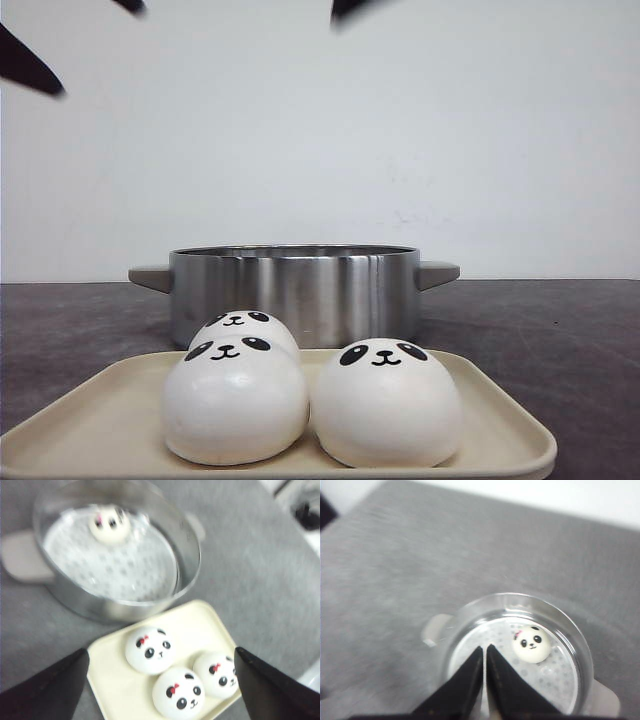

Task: Steam buns
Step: 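Carry the bun over the steel pot and open the right gripper, then lower the left gripper onto the rear bun nearest it and grasp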

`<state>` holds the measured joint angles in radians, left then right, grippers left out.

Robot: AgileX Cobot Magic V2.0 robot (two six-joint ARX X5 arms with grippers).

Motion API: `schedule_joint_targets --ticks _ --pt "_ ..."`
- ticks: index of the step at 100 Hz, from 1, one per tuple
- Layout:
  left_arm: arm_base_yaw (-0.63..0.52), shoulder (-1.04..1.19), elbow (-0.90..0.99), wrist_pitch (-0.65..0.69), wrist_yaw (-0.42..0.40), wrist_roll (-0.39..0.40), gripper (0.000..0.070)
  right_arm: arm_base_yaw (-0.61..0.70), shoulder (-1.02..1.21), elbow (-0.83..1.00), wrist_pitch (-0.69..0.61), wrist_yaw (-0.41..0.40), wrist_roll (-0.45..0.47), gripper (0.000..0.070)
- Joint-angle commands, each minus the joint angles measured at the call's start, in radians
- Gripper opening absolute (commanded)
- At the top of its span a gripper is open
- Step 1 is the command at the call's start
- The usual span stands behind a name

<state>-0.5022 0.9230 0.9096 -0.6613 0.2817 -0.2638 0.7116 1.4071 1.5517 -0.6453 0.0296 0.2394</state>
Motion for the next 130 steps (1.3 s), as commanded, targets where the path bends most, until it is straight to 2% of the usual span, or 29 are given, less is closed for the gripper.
schedule_joint_targets --ticks 1,15,30,60,82,96,111,113,117,118,121,122,124,130 --pt "-0.048 0.067 0.013 0.015 -0.024 -0.018 0.0539 0.069 -0.097 0.019 -0.039 0.068 -0.022 0.0" --pt "-0.146 0.21 0.013 0.069 -0.054 -0.02 0.0544 0.206 -0.27 0.019 -0.092 0.232 -0.011 0.0" --pt "-0.208 0.344 0.013 0.141 -0.058 -0.065 0.0551 0.269 -0.366 0.019 -0.139 0.347 0.02 0.0001" --pt "-0.233 0.539 0.013 0.207 -0.142 -0.137 0.0551 0.271 -0.423 0.019 -0.217 0.39 0.035 0.0001" --pt "-0.233 0.634 0.013 0.269 -0.145 -0.202 0.0535 0.271 -0.421 0.019 -0.232 0.389 0.035 0.0001" --pt "-0.233 0.673 0.013 0.265 -0.149 -0.206 0.0428 0.271 -0.422 0.019 -0.24 0.389 0.035 0.0001" --pt "-0.233 0.678 0.013 0.273 -0.173 -0.229 0.0411 0.271 -0.422 0.019 -0.263 0.389 0.035 0.0" --pt "-0.233 0.678 0.013 0.274 -0.175 -0.23 0.0383 0.271 -0.422 0.019 -0.266 0.389 0.035 0.0" --pt "-0.233 0.678 0.013 0.272 -0.179 -0.231 0.0278 0.271 -0.422 0.019 -0.271 0.389 0.035 0.0" --pt "-0.233 0.678 0.013 0.272 -0.179 -0.23 0.0225 0.271 -0.422 0.019 -0.272 0.39 0.035 0.0" --pt "-0.233 0.678 0.013 0.269 -0.179 -0.229 0.0125 0.271 -0.422 0.019 -0.277 0.39 0.035 0.0" --pt "-0.233 0.678 0.013 0.267 -0.179 -0.226 0.0062 0.271 -0.422 0.019 -0.277 0.39 0.035 0.0" --pt "-0.233 0.678 0.013 0.264 -0.18 -0.223 0.0 0.271 -0.422 0.019 -0.28 0.39 0.035 0.0" --pt "-0.233 0.678 0.014 0.262 -0.18 -0.223 0.001 0.271 -0.422 0.019 -0.285 0.39 0.035 0.0"
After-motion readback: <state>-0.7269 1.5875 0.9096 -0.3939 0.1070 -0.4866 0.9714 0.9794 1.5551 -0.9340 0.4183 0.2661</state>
